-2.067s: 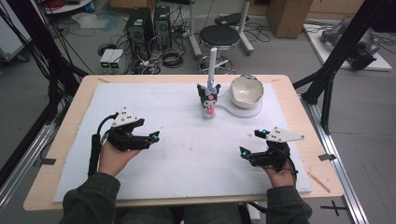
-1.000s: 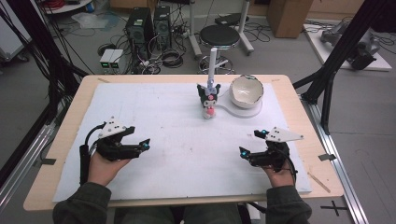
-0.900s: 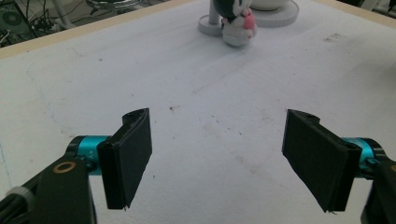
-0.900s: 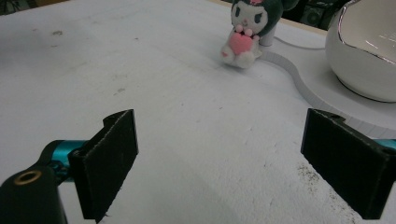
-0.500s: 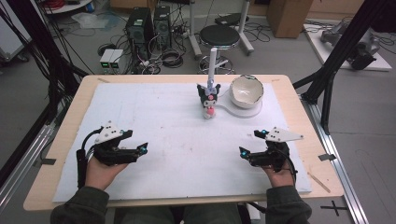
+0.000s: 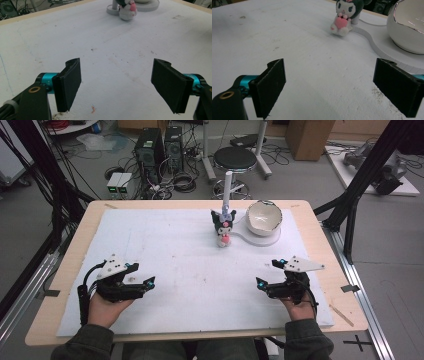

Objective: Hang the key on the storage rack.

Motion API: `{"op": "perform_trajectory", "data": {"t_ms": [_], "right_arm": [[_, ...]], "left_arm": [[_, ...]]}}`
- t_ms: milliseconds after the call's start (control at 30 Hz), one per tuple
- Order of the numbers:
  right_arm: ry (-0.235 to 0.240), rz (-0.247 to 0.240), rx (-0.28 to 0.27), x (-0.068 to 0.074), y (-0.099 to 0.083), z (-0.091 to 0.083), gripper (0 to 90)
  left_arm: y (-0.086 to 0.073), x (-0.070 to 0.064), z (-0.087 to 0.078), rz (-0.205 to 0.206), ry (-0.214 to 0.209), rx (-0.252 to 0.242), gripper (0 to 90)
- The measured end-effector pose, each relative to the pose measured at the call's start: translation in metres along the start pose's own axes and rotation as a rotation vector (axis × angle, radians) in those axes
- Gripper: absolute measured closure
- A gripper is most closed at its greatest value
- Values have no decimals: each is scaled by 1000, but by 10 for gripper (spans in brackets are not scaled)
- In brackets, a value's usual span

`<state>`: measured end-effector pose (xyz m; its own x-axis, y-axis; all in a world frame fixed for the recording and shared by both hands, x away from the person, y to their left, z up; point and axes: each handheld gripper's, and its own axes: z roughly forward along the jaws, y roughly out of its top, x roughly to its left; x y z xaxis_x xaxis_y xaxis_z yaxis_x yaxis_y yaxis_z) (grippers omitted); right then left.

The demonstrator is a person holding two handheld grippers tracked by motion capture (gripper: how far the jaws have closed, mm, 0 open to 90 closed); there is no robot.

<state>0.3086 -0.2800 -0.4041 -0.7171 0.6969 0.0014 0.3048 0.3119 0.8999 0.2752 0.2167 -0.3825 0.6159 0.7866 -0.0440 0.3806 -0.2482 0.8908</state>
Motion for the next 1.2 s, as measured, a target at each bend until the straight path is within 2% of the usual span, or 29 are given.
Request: {"op": "perform_trajectory", "data": {"t_ms": [1200], "right_arm": [[4, 1, 6, 0, 0, 1, 100]], "left_arm": [[-17, -3, -12, -2, 12, -8, 244]]}}
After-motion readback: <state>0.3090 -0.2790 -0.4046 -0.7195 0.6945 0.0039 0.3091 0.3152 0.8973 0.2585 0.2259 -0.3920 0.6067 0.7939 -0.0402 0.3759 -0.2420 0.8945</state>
